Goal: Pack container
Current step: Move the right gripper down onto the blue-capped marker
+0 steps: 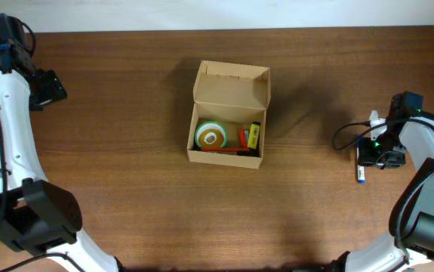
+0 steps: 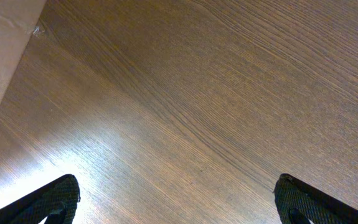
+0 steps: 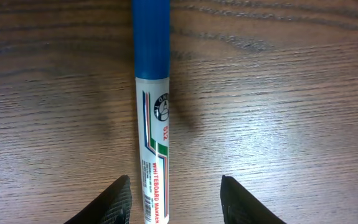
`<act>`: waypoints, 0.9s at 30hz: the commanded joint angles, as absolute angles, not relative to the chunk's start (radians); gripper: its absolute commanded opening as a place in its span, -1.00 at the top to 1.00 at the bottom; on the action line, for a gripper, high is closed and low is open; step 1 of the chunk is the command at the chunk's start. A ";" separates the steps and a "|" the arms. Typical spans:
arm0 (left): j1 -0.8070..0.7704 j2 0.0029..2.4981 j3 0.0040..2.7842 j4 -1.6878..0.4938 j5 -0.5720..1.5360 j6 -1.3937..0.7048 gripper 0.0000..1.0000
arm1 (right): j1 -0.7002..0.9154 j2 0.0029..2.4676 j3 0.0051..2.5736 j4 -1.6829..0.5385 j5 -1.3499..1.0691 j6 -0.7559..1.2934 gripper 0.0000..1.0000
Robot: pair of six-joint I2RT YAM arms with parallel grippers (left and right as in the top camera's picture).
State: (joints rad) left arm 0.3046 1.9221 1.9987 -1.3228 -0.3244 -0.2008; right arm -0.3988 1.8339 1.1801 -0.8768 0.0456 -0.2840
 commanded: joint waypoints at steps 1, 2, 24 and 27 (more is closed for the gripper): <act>0.311 1.892 1.994 -1.323 -0.320 -0.185 -0.99 | -0.399 1.842 1.178 -0.875 0.027 -0.272 0.07; 0.311 1.892 1.994 -1.323 -0.320 -0.185 -0.99 | -0.399 1.842 1.178 -0.874 0.027 -0.272 0.07; 0.311 1.892 1.994 -1.323 -0.320 -0.185 -0.99 | -0.399 1.929 1.178 -0.847 -0.023 -0.271 0.45; 0.311 1.892 1.994 -1.323 -0.320 -0.185 -1.00 | -0.399 1.940 1.178 -0.841 -0.023 -0.271 0.44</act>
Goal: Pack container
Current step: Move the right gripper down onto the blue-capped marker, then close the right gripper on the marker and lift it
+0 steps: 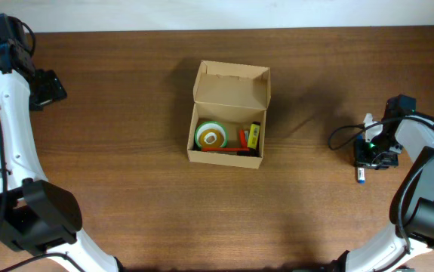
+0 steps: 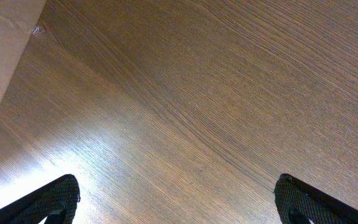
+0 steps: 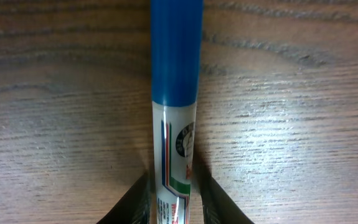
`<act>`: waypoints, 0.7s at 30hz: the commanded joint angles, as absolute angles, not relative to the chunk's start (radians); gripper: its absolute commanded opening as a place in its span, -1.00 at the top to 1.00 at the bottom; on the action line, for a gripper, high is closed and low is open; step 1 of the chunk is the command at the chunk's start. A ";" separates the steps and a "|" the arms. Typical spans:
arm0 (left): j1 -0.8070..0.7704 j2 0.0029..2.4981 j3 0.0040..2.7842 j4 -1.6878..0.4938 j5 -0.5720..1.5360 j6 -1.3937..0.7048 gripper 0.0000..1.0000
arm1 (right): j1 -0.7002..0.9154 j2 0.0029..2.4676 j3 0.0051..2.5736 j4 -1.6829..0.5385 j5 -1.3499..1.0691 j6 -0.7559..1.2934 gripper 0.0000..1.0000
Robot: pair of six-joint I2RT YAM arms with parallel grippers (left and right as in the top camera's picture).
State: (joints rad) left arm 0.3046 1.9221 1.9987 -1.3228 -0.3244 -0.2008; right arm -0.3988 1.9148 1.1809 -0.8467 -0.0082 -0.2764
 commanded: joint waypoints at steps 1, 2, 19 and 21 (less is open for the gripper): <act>0.311 1.892 1.994 -1.323 -0.320 -0.185 -0.99 | -0.399 1.943 1.178 -0.839 -0.023 -0.272 0.45; 0.311 1.892 1.994 -1.323 -0.320 -0.185 -1.00 | -0.399 1.945 1.178 -0.837 -0.023 -0.272 0.46; 0.311 1.892 1.994 -1.323 -0.320 -0.185 -1.00 | -0.398 1.971 1.197 -0.833 -0.080 -0.227 0.93; 0.311 1.892 1.994 -1.323 -0.320 -0.185 -1.00 | -0.398 1.971 1.223 -0.851 -0.083 -0.186 0.93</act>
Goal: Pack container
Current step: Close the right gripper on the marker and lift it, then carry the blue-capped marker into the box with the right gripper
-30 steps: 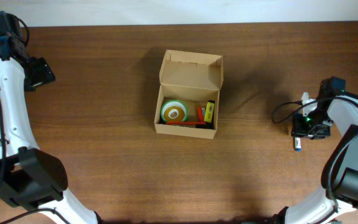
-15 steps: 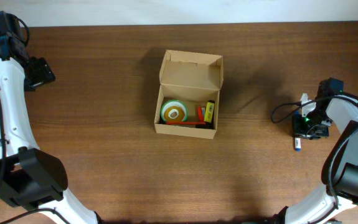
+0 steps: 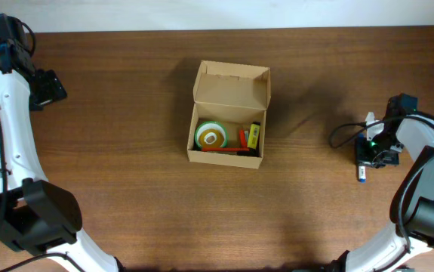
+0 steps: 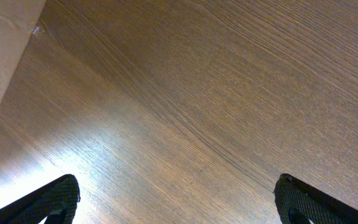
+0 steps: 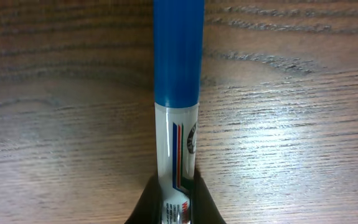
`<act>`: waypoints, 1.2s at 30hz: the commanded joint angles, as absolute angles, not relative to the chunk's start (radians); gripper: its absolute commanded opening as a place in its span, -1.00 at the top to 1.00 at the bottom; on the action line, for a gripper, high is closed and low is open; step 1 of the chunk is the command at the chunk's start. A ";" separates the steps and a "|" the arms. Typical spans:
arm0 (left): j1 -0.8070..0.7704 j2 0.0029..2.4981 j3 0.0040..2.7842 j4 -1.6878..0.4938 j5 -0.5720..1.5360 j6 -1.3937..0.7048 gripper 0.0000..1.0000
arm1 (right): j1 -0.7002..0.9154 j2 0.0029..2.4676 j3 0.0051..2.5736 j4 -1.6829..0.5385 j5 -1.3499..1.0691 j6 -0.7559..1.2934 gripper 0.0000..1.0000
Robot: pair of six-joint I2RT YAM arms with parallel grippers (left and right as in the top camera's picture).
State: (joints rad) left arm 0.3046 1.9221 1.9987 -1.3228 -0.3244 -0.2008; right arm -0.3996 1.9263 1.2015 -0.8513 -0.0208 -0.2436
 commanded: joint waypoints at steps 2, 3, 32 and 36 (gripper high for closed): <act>0.311 1.892 1.994 -1.323 -0.320 -0.185 -1.00 | -0.398 1.970 1.265 -0.883 -0.112 -0.174 0.92; 0.311 1.892 1.994 -1.323 -0.320 -0.185 -1.00 | -0.398 1.970 1.294 -0.902 -0.135 -0.174 0.92; 0.311 1.892 1.994 -1.323 -0.320 -0.185 -0.99 | 0.375 1.992 2.437 -1.544 -0.162 -0.481 0.93; 0.311 1.892 1.994 -1.323 -0.320 -0.185 -1.00 | 0.474 2.020 2.407 -1.583 -0.160 -0.571 0.93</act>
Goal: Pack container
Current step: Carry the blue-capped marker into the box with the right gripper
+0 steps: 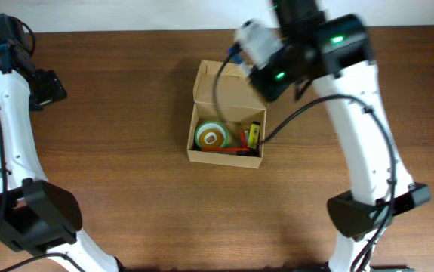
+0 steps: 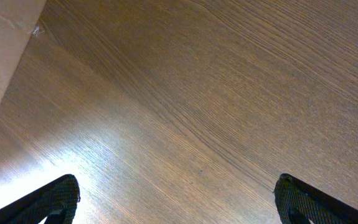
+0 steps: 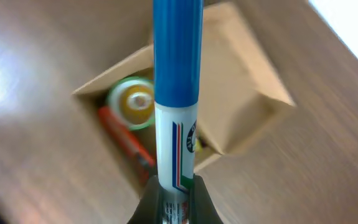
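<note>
The open cardboard box (image 1: 230, 89) stands mid-table, its lid flap (image 3: 238, 93) folded back. Inside lie a yellow-green tape roll (image 1: 210, 137), an orange-red item (image 3: 124, 135) and a small yellow item (image 1: 253, 134). My right gripper (image 3: 174, 194) is shut on a whiteboard marker (image 3: 177, 93) with a blue cap, held in the air above the box. In the overhead view the arm is blurred and the marker's blue end (image 1: 232, 54) pokes out over the box's far left corner. My left gripper (image 2: 175, 205) is open over bare wood at the far left (image 1: 47, 87).
Brown wooden table (image 1: 126, 196) all round the box. A pale strip runs along the table's far edge (image 1: 126, 15). A light cardboard-coloured surface (image 2: 1, 56) fills the upper left corner of the left wrist view.
My right gripper, shut on the marker at the table's right side, now holds it in the air above the box in the middle. The left arm has not moved.
My right gripper stood open astride the marker lying at the table's right side. It was then closing on the barrel, then shut on it with the marker still on the wood. Now the marker hangs over the open box. The left gripper stayed open.
</note>
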`<act>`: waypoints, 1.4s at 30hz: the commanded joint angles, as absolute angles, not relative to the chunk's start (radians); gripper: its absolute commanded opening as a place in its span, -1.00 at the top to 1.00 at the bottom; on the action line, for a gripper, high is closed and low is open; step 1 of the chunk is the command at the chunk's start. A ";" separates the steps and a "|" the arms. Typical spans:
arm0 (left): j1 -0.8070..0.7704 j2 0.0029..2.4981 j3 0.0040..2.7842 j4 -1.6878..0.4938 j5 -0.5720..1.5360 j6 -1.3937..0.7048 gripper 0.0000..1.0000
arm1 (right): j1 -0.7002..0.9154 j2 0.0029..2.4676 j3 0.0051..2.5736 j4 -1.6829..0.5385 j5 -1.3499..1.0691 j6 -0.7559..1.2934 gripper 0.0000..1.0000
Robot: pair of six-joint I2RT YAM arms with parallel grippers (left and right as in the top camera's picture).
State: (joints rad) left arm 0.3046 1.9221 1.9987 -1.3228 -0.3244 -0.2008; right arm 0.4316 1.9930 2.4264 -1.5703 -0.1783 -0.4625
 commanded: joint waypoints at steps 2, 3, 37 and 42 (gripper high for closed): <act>0.311 1.892 1.994 -1.323 -0.320 -0.185 -0.99 | 0.508 2.028 2.363 -1.575 -0.140 -0.572 0.93; 0.311 1.892 1.994 -1.323 -0.320 -0.185 -0.99 | 0.522 2.033 2.337 -1.570 -0.134 -0.572 0.93; 0.311 1.892 1.994 -1.323 -0.320 -0.185 -0.99 | 0.583 2.069 1.763 -1.208 -0.134 -0.604 0.92; 0.311 1.892 1.994 -1.323 -0.320 -0.185 -0.99 | 0.585 2.097 1.763 -1.216 -0.173 -0.621 0.92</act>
State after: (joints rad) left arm 0.3046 1.9221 1.9987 -1.3228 -0.3244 -0.2008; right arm 0.5724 2.0697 1.7741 -1.2110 -0.1215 -0.5907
